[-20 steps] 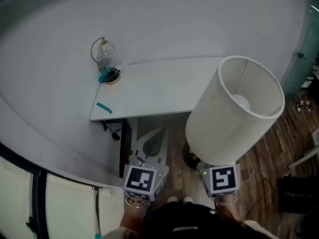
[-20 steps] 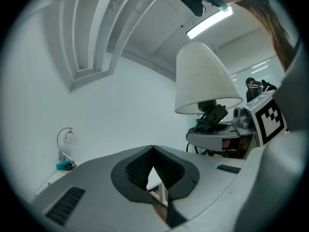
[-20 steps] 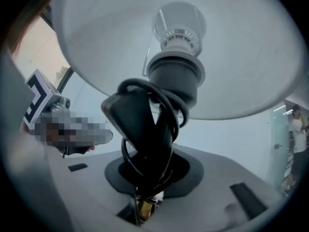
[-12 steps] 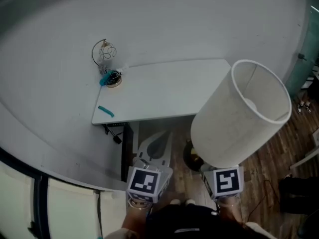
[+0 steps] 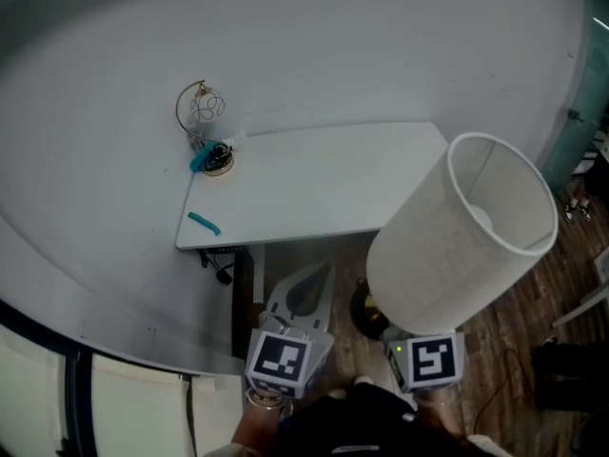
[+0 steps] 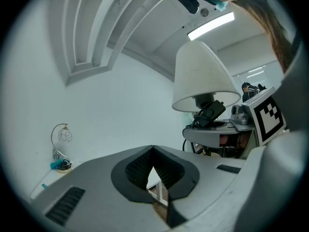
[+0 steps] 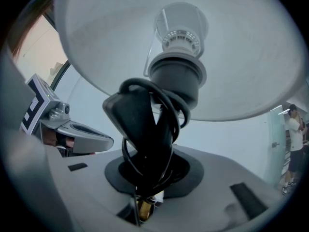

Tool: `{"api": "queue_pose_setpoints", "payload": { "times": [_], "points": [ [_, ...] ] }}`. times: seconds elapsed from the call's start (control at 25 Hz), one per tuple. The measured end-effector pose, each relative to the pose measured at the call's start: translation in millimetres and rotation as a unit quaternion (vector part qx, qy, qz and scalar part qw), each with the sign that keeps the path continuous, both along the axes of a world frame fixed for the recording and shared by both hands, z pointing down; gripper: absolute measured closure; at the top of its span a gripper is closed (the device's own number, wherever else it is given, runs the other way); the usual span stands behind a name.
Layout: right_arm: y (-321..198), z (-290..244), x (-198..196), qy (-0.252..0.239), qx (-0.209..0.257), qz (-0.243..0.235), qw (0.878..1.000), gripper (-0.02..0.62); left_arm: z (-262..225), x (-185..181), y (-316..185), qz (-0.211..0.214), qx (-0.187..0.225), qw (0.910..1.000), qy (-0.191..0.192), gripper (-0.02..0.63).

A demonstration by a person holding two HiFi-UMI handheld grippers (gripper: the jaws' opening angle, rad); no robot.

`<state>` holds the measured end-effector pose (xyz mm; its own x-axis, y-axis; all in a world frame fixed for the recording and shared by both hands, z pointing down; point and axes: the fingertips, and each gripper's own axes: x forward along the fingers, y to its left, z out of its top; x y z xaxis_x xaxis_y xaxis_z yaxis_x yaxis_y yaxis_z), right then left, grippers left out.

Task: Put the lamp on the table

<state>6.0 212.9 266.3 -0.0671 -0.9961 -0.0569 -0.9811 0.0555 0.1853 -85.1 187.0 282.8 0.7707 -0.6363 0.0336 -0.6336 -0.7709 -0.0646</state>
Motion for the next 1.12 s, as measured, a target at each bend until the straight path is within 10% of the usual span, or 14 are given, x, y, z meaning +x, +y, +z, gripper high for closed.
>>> {"api": "queue_pose_setpoints", "payload": {
  "times": [1.12],
  "points": [
    [-107, 10, 57, -0.011, -0.004, -0.028, 1.0, 0.514, 10, 48, -110, -0.041, -0.015, 0.999, -0.007, 0.606]
  ]
}}
